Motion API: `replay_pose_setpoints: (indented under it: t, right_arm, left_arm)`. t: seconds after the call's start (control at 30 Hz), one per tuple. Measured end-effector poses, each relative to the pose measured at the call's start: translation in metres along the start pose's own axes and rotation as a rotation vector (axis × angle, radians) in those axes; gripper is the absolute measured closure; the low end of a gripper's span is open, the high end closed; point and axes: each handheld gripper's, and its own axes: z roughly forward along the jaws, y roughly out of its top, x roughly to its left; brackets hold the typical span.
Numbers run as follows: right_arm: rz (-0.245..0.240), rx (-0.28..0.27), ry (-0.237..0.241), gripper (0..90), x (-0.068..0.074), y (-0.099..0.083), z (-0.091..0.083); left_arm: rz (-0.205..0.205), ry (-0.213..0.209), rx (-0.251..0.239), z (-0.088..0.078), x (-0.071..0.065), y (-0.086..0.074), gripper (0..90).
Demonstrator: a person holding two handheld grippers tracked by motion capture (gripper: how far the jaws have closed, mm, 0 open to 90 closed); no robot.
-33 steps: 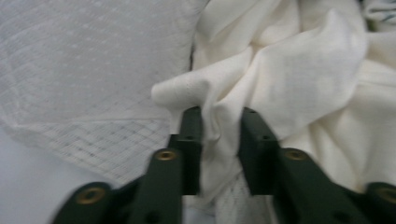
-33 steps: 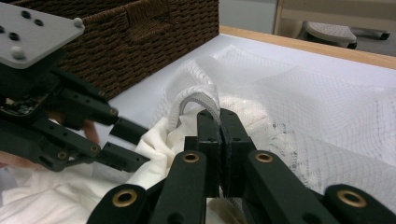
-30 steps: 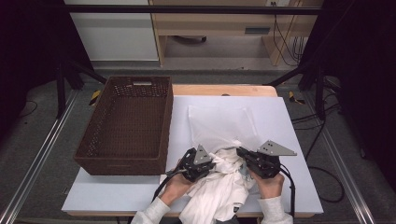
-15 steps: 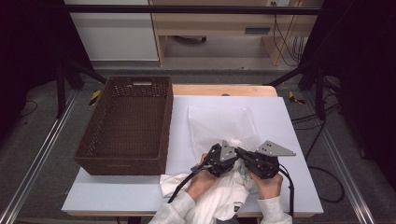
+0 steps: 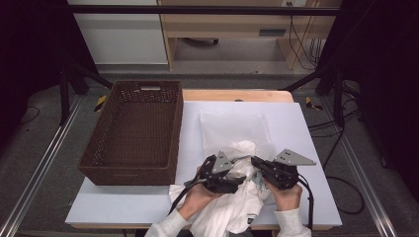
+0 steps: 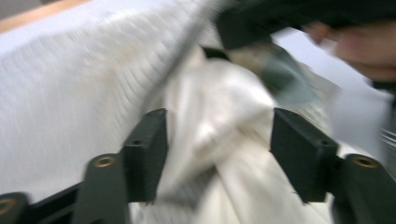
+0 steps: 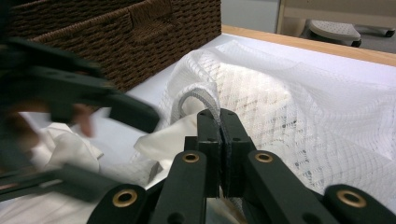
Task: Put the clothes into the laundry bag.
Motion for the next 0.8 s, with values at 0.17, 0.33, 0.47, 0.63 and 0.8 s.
replay_pose_setpoints:
  t: [0.17, 0.33, 0.47, 0.63, 0.8]
  right_arm:
    - [0.0, 0.007, -0.004, 88.6, 0.0, -0.001, 0.001]
    - [-0.001, 0.017, -0.002, 88.7, 0.001, -0.002, 0.003]
    - [-0.006, 0.025, -0.004, 88.7, 0.002, -0.003, 0.005]
    - [-0.007, 0.028, -0.002, 88.7, 0.003, -0.003, 0.005]
    - [-0.009, 0.016, 0.004, 88.7, 0.005, -0.001, 0.004]
  left_arm:
    - [0.006, -0.036, 0.026, -0.014, -0.021, -0.02, 26.3]
    - [0.022, -0.014, 0.115, 0.006, -0.028, -0.039, 39.4]
    - [0.003, -0.018, 0.134, 0.009, -0.026, -0.04, 68.2]
    - [0.006, 0.026, 0.016, -0.01, -0.023, -0.023, 77.5]
    - [-0.006, 0.06, -0.034, -0.006, -0.011, 0.01, 77.4]
